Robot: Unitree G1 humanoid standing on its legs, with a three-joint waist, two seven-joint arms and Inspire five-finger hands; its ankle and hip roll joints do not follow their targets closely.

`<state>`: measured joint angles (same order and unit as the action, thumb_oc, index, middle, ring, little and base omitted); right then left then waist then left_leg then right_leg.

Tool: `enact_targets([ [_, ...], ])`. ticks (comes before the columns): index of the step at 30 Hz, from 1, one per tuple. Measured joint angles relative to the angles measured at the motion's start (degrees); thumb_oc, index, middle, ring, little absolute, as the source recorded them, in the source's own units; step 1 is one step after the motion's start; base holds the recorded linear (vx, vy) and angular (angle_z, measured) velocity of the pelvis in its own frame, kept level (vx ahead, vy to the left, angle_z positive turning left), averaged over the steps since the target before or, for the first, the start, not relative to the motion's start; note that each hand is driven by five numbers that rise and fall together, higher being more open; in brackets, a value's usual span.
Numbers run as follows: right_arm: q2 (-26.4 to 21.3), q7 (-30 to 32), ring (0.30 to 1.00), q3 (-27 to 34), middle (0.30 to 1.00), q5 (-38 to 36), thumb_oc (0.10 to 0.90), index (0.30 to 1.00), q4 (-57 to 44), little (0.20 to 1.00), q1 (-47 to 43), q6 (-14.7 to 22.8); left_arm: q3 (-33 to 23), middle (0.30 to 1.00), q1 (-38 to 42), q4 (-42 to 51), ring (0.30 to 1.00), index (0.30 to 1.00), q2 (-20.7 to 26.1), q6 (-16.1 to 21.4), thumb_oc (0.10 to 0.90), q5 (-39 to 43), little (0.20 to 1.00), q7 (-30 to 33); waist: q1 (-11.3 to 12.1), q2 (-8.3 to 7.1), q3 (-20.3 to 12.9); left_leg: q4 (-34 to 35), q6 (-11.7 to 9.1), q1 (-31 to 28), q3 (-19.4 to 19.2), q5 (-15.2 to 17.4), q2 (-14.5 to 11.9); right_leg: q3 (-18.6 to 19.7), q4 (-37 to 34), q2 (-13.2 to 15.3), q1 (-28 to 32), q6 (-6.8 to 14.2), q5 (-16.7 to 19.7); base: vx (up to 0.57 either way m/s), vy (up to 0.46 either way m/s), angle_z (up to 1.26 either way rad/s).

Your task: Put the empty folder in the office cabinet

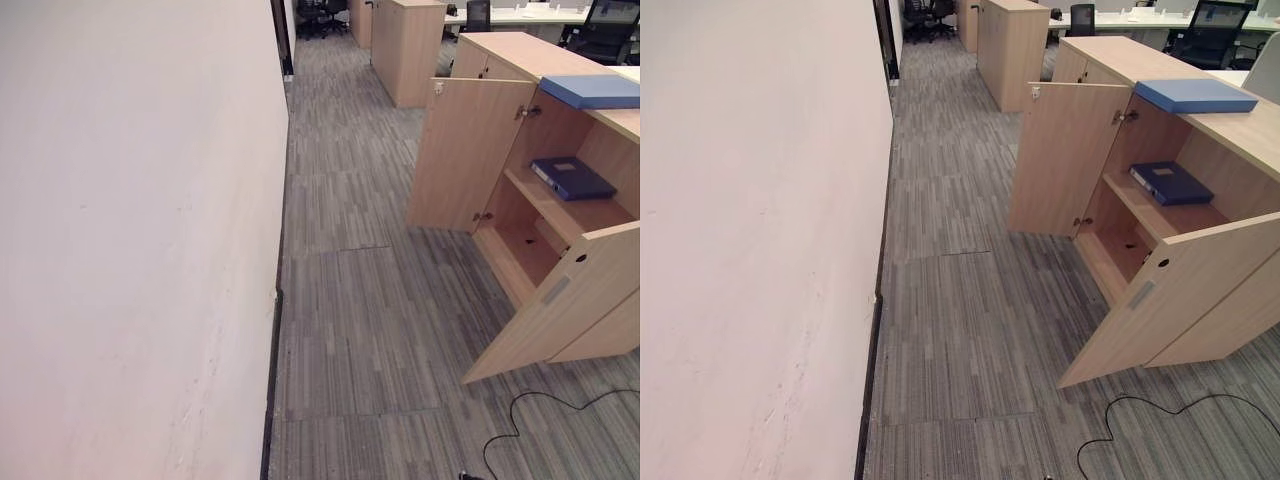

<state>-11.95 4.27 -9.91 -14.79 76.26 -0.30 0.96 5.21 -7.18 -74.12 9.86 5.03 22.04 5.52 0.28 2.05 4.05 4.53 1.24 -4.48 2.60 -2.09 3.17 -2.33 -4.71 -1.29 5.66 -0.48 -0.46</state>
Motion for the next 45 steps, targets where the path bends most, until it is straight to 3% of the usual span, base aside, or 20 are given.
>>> enact_targets([
  [19, -0.1, -1.2, 0.900, 0.2, 0.900, -0.1, 0.800, 0.900, 0.1, 0.900, -0.1, -0.2, 1.1, 0.900, 1.4, 0.6, 0.900, 0.900, 0.5, 0.1, 0.800, 0.1, 0.900, -2.4, -0.1, -0.09, 0.6, 0.0, 0.0, -0.8, 0.1, 0.1, 0.0, -0.1, -0.7, 0.0, 1.1, 0.0, 0.4, 0.00, 0.000, 0.00],
  [30, 0.1, -0.5, 0.900, 2.0, 0.900, -6.3, 0.800, 0.900, -2.3, 0.900, 2.6, 0.6, 0.4, 0.900, 1.2, 0.5, 0.900, 0.900, 0.3, 0.0, 0.800, 0.3, 0.900, -2.6, -0.2, -0.04, 0.5, 0.0, 0.0, -1.1, -0.3, 0.1, 0.0, 0.3, -0.7, 0.0, 1.2, 0.1, 0.5, 0.00, 0.002, -0.02],
  [45, 0.1, 5.3, 0.900, 0.2, 0.900, -1.1, 0.800, 0.900, -3.3, 0.900, 3.7, 1.1, 1.8, 0.900, 1.0, 0.3, 0.900, 0.900, 0.2, 0.0, 0.800, -2.5, 0.900, -1.0, -0.2, 0.30, 0.6, 0.0, -0.3, -1.5, -0.7, 0.4, -0.1, 0.4, -0.7, 0.0, 1.5, 0.2, 0.5, 0.00, 0.000, -0.01],
])
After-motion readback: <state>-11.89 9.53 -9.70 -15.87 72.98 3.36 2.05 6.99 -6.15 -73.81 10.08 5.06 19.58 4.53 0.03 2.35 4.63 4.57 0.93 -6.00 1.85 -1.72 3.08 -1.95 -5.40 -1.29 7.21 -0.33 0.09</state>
